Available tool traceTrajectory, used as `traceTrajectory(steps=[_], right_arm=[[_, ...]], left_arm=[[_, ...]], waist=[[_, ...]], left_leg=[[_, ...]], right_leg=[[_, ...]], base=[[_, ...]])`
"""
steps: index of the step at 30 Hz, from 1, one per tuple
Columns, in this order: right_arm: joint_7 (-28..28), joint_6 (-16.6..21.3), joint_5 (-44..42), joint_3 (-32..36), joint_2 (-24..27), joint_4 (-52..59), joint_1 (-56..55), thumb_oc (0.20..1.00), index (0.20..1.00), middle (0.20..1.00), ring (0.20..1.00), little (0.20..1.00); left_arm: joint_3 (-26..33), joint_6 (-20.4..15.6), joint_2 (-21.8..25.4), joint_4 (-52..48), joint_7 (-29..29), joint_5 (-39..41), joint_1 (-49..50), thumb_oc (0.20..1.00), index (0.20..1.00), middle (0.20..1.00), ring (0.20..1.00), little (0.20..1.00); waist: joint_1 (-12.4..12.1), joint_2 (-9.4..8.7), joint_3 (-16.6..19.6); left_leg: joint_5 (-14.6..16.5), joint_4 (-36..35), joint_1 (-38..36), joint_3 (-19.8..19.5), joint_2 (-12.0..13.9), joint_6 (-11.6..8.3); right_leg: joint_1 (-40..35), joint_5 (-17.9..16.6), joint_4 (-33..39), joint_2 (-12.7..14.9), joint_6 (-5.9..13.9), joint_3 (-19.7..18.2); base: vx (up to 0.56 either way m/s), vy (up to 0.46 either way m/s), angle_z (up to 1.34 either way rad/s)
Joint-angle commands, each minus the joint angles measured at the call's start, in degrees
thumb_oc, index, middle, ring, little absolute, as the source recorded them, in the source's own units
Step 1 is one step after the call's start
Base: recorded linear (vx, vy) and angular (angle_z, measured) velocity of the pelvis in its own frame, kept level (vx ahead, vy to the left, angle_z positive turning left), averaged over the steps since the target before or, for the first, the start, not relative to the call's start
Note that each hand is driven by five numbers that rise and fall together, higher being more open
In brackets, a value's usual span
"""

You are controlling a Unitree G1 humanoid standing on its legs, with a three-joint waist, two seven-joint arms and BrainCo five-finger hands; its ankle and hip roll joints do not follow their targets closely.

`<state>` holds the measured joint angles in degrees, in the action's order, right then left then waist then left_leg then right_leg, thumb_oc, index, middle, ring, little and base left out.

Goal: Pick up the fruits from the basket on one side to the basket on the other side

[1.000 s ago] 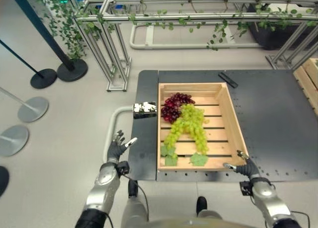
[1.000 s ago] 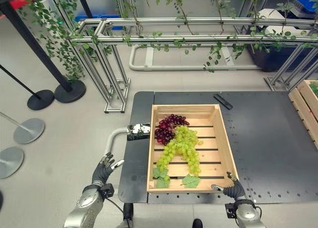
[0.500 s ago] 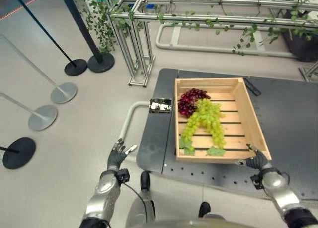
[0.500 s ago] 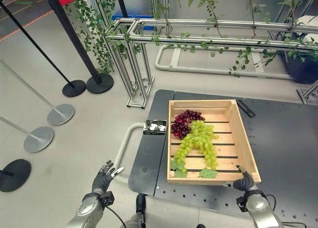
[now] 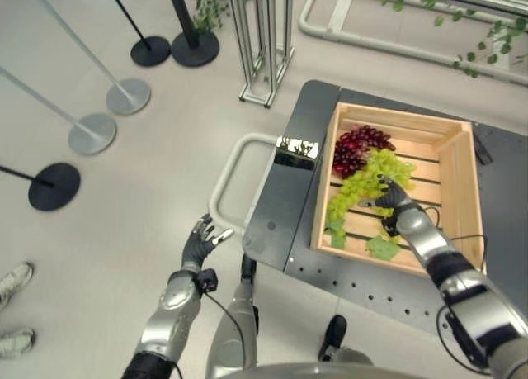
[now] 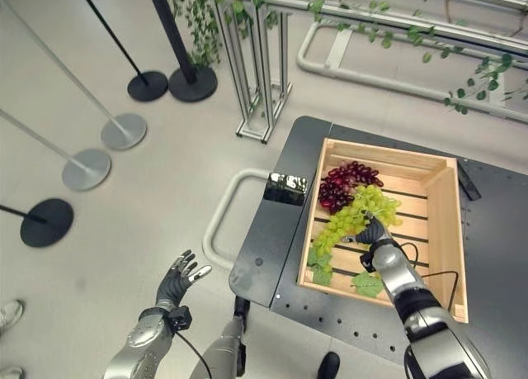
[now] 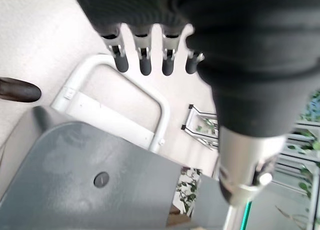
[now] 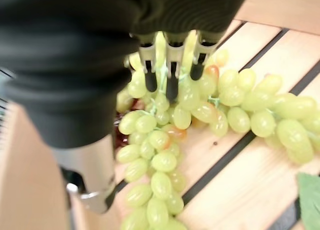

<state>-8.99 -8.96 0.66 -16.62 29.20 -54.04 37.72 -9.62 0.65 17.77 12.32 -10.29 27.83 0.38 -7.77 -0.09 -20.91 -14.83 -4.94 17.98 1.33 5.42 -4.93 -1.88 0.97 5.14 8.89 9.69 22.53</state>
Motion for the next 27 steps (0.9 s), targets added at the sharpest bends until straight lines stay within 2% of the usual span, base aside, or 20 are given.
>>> traceTrajectory(steps=[1,3,4,5,7,9,12,19,27], right_arm=[[-1.4,0.5,-3.1,-2.3,2.1,-1.0,6.9,1.000,1.000,1.000,1.000,1.000],[-2.1,0.9,-5.5,-0.7,1.6,4.9,5.0,1.000,1.000,1.000,1.000,1.000],[-1.6,1.9,-6.9,0.9,1.3,14.7,1.0,1.000,1.000,1.000,1.000,1.000],[-1.7,1.6,-6.8,1.1,1.3,15.2,0.5,1.000,1.000,1.000,1.000,1.000],[-0.7,2.2,-7.1,3.5,1.0,21.5,-5.1,1.000,1.000,1.000,1.000,1.000],[-0.7,2.0,-6.7,3.5,1.1,22.0,-5.3,1.000,1.000,1.000,1.000,1.000],[-1.4,1.6,-5.6,2.1,2.0,18.8,-2.9,1.000,1.000,1.000,1.000,1.000],[-2.5,-1.0,0.6,-5.5,5.3,-0.5,12.8,1.000,1.000,1.000,1.000,1.000],[-1.8,-1.5,6.5,-9.2,4.4,-3.6,16.4,1.000,1.000,1.000,1.000,1.000]], left_arm=[[1.1,-3.1,0.1,-5.0,-0.8,0.5,-3.6,1.000,1.000,1.000,1.000,1.000],[2.1,-2.9,-0.1,-5.1,-1.5,0.2,-4.2,1.000,1.000,1.000,1.000,1.000],[3.2,-2.5,-0.5,-5.1,-1.9,-0.2,-3.8,1.000,1.000,1.000,1.000,1.000],[3.0,-2.4,-0.4,-5.1,-1.9,-0.2,-3.7,1.000,1.000,1.000,1.000,1.000],[3.7,-2.1,-0.8,-3.9,-2.2,-0.2,-3.3,1.000,1.000,1.000,1.000,1.000],[3.5,-2.1,-0.8,-3.5,-2.3,0.1,-3.5,1.000,1.000,1.000,1.000,1.000],[2.5,-2.5,-0.5,-3.4,-2.6,1.1,-4.3,1.000,1.000,1.000,1.000,1.000],[0.8,-2.9,0.9,-6.7,-2.8,2.3,-4.1,1.000,1.000,1.000,1.000,1.000],[1.1,-3.2,0.6,-6.4,-3.4,2.1,-5.0,1.000,1.000,1.000,1.000,1.000]], waist=[[-0.8,-1.73,-1.3],[-0.4,-2.59,-1.3],[0.2,-3.86,-1.3],[0.1,-3.95,-1.1],[0.6,-5.33,-0.9],[0.6,-5.60,-0.8],[0.3,-5.94,-1.0],[-1.2,-5.35,-3.1],[-1.7,-5.31,-4.2]], left_leg=[[5.7,0.4,-4.2,3.3,2.8,-3.60],[5.9,0.4,-4.3,3.4,2.7,-3.42],[6.2,0.3,-4.5,3.6,2.8,-3.22],[6.2,0.3,-4.6,3.7,2.7,-3.20],[6.7,0.2,-5.0,3.7,2.6,-2.76],[6.9,0.2,-5.1,3.7,2.4,-2.60],[7.1,0.2,-5.1,3.5,2.2,-2.34],[6.5,0.2,-4.0,2.8,2.0,-2.33],[6.2,0.2,-2.9,2.3,1.7,-2.19]], right_leg=[[6.4,-5.6,-0.1,4.2,1.69,-1.7],[6.6,-5.7,-0.1,4.0,1.73,-2.3],[6.6,-5.5,-0.1,3.9,1.72,-2.6],[6.6,-5.5,-0.1,4.0,1.74,-2.7],[6.5,-5.4,-0.1,4.1,1.83,-2.9],[6.5,-5.5,-0.1,4.1,1.85,-3.0],[7.0,-5.8,-0.1,4.2,1.84,-3.6],[8.5,-6.6,-0.1,3.7,1.68,-3.7],[9.2,-6.8,-0.2,3.6,1.75,-3.7]], base=[[0.03,0.048,0.11],[0.05,0.035,0.03],[0.05,0.005,-0.01],[0.04,-0.010,0.00],[0.00,0.000,0.00],[0.00,0.000,0.00],[-0.01,-0.003,0.00],[0.00,0.000,0.00],[0.00,0.000,0.00]])
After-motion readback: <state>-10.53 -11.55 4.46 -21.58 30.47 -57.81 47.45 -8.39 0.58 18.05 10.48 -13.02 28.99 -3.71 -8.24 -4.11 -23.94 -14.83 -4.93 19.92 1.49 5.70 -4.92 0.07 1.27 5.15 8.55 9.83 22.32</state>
